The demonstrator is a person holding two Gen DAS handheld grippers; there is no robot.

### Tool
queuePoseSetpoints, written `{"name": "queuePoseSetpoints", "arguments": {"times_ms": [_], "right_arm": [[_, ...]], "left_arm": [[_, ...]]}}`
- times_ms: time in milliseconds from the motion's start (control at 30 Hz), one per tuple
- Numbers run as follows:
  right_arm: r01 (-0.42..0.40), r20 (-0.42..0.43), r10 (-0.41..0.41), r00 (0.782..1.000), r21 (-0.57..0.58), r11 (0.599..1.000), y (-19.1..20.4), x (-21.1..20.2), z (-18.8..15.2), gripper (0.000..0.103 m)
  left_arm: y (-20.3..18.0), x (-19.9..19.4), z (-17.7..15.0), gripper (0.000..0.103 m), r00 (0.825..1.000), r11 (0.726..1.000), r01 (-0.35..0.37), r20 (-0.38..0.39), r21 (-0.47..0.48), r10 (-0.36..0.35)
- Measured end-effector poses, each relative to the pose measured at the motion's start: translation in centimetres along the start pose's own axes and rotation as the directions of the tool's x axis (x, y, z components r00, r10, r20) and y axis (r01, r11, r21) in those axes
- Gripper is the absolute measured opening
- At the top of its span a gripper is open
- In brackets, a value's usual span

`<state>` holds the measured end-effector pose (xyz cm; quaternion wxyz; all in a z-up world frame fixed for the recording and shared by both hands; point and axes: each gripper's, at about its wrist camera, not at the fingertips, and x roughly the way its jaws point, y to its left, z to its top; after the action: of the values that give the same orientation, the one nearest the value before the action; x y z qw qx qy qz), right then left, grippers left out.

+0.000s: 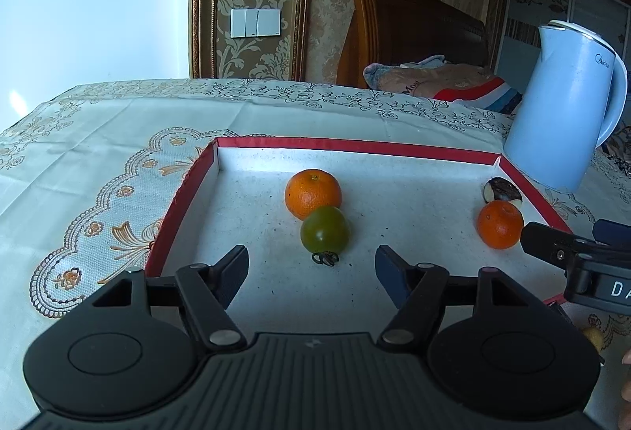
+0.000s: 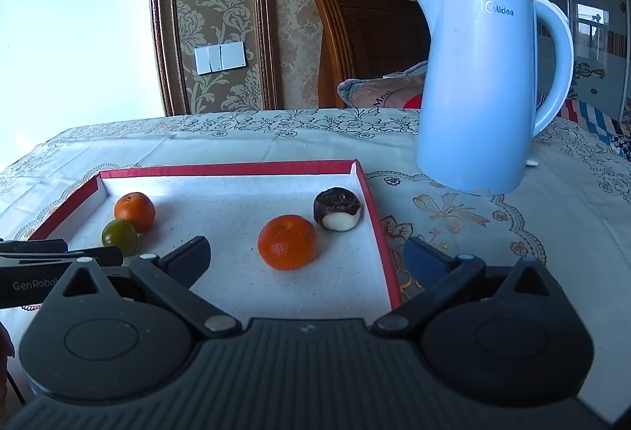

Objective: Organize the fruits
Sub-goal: 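Withdraw both grippers out of the tray toward the fruits on the tablecloth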

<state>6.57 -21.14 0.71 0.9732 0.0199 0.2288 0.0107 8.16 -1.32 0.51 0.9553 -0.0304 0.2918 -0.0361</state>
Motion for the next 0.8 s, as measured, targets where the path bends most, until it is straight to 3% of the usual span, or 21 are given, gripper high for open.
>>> {"name": "queuePoseSetpoints", "arguments": {"times_ms": [267, 800], "right_arm": [[-0.016, 0.005, 0.016, 1.000, 0.010, 1.000, -0.1, -1.2, -0.7, 0.103], [-0.012, -0.008, 0.012, 1.000, 0.012, 1.000, -0.1, -2.1, -1.9, 0.103]], "left_arm": [[0.7, -1.4, -0.7, 0.076, 1.000, 0.999, 0.021, 0.008, -0.028, -0.020], [0.3, -3.2, -2.0, 0.076, 0.999, 1.000, 0.015, 0.033, 0.026, -0.016]]}}
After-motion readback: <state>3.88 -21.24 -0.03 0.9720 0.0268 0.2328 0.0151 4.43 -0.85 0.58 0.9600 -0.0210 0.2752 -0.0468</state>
